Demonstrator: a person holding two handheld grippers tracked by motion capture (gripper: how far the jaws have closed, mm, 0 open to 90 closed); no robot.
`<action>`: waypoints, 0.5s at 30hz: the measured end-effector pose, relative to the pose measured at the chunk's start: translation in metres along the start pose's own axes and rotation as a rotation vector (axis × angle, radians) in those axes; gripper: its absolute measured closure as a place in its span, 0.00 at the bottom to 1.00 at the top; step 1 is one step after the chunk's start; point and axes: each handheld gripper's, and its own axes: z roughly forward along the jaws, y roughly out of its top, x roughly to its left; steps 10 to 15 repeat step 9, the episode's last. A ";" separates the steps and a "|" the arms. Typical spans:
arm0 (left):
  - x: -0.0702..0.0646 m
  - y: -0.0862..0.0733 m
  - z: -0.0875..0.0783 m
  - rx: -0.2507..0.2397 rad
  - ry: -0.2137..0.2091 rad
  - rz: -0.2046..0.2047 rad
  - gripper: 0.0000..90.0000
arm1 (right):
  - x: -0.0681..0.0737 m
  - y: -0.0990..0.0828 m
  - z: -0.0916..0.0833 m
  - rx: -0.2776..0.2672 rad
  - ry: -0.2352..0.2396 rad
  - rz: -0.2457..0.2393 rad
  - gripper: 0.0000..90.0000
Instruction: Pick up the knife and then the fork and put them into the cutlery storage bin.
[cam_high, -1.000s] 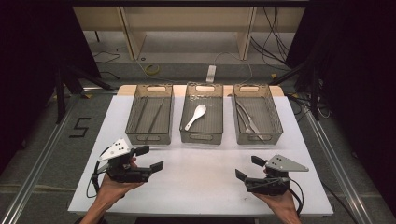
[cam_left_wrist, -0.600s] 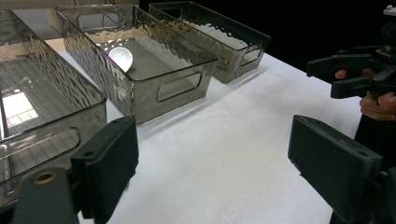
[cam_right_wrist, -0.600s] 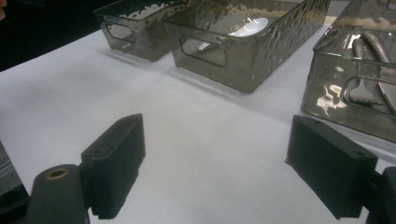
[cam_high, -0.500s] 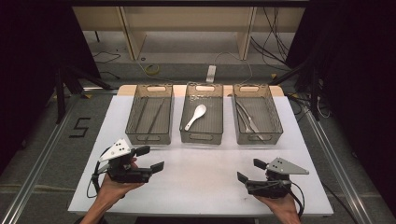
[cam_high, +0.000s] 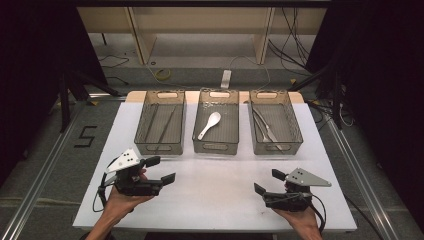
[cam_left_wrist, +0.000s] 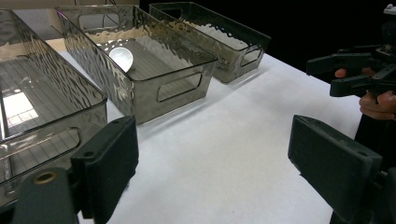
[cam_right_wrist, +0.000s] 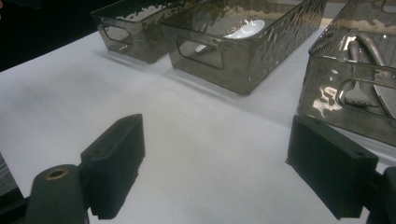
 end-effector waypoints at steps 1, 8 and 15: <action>0.000 0.000 0.000 0.000 0.000 0.000 0.17 | 0.000 0.000 0.000 -0.002 -0.001 -0.001 0.22; 0.000 0.000 0.000 0.001 0.000 -0.001 0.17 | -0.001 0.000 -0.001 -0.006 -0.004 -0.005 0.22; 0.000 0.000 0.000 0.000 0.000 -0.001 0.17 | -0.001 0.000 -0.001 -0.006 -0.004 -0.005 0.22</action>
